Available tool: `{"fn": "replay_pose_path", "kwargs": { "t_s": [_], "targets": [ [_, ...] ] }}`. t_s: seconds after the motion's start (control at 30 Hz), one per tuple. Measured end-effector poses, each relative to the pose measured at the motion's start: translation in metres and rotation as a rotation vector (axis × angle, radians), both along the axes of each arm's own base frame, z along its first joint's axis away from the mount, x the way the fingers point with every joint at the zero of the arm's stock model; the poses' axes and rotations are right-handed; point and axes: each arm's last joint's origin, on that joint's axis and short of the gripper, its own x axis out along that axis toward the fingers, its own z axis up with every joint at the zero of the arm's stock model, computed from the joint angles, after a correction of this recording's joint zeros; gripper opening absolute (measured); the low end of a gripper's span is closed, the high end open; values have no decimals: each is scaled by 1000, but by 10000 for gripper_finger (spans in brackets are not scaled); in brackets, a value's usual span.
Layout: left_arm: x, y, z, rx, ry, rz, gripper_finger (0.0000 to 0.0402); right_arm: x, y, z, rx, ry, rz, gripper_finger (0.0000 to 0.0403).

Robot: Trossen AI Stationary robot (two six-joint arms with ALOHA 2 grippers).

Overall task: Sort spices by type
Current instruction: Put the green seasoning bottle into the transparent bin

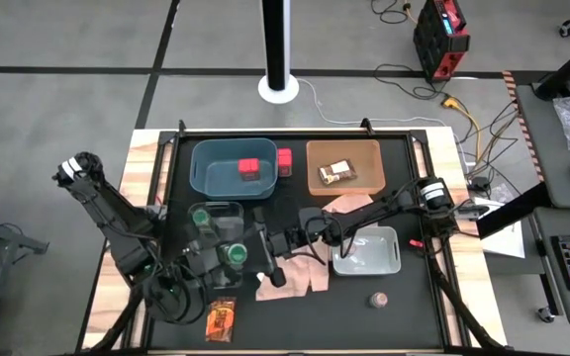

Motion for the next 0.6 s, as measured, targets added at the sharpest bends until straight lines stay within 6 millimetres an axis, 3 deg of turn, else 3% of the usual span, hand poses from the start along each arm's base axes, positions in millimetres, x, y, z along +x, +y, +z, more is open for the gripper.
{"fn": "replay_pose_path", "kwargs": {
  "t_s": [0.37,0.6],
  "targets": [
    [6,-1,5,29,-9,-13,173,0,-1,0,-78,-38,-19,190],
    [7,0,5,28,-11,-9,184,0,-1,0,-96,-42,-24,190]
  ]
}}
